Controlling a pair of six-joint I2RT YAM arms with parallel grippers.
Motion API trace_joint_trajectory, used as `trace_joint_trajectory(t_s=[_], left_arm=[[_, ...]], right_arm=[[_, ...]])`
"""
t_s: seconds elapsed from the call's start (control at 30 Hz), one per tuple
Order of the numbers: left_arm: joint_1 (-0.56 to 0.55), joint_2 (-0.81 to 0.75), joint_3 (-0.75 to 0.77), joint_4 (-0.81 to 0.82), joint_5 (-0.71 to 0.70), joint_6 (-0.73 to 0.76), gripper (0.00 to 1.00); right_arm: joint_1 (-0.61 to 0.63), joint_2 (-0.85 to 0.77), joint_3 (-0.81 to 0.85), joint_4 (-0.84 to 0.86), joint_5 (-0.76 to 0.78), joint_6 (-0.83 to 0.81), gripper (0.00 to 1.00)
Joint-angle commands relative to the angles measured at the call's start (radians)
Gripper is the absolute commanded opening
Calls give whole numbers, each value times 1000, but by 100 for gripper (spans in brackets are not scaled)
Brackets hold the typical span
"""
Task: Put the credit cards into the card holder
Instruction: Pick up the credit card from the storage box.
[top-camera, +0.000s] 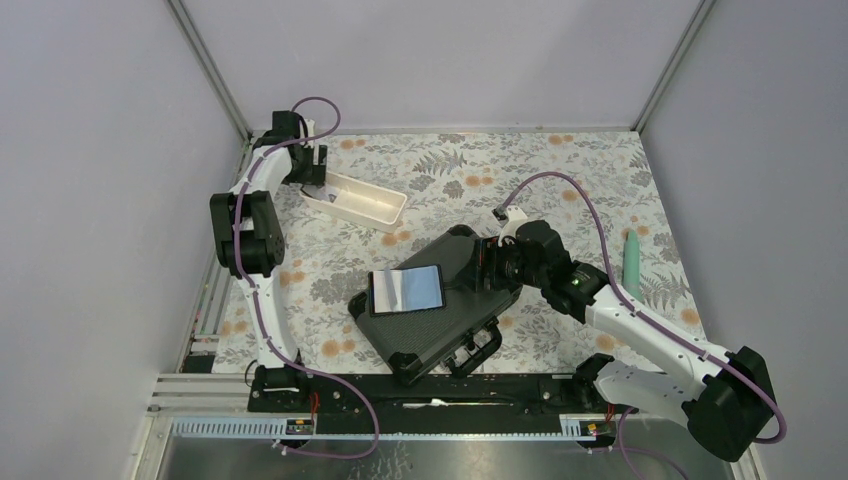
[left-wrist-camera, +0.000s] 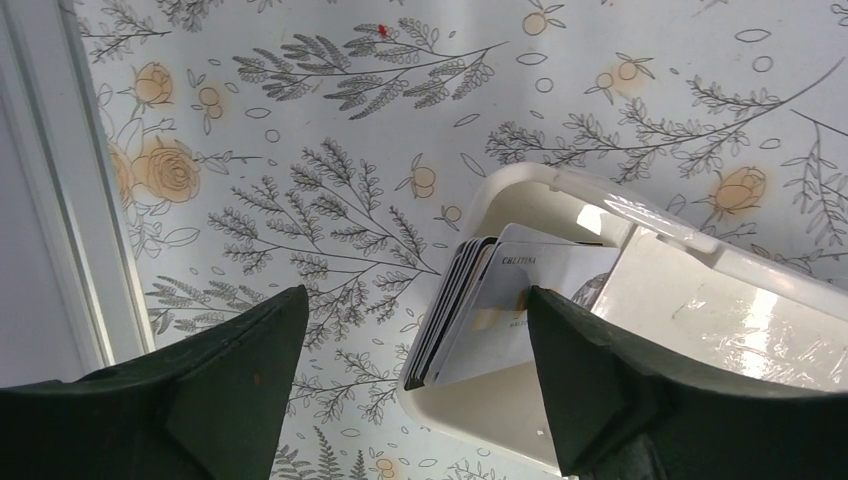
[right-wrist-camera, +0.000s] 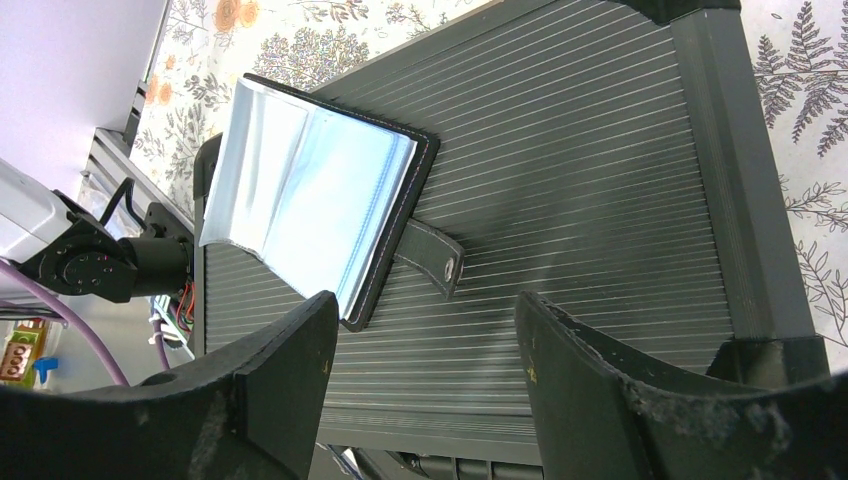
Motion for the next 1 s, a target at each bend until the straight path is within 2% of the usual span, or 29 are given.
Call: trace_joint_trajectory(t_s=[0.0, 0.53, 0.97], left_arm=[[4, -14, 44, 21, -85, 13, 82], [5, -73, 38, 28, -93, 6, 61], [4, -109, 28, 33, -89, 1, 54]], right_arm=[[-2, -20, 20, 22, -7, 10, 72], [-3, -35, 10, 20, -7, 20, 71], [-3, -49, 4, 17, -7, 25, 71]])
